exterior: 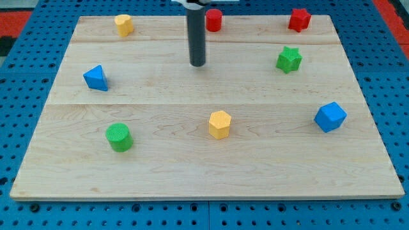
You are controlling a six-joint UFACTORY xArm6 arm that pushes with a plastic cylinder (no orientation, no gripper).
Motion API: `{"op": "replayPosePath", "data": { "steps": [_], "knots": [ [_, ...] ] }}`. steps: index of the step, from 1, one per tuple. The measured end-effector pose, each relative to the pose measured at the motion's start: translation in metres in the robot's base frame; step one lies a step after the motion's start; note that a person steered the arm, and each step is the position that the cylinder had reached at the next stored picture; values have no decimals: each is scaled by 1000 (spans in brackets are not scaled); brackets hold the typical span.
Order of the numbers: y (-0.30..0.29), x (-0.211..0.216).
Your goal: Move your arm towards center right
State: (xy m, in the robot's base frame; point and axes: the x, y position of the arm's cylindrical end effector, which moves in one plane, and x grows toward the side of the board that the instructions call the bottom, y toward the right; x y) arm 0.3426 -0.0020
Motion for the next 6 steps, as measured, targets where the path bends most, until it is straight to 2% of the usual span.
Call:
{"op": "replayPosePath", "data": {
  "steps": [1, 3, 5, 6],
  "knots": [
    [31, 15],
    [158, 19],
    [236, 67],
    [284, 73]
  ]
}}
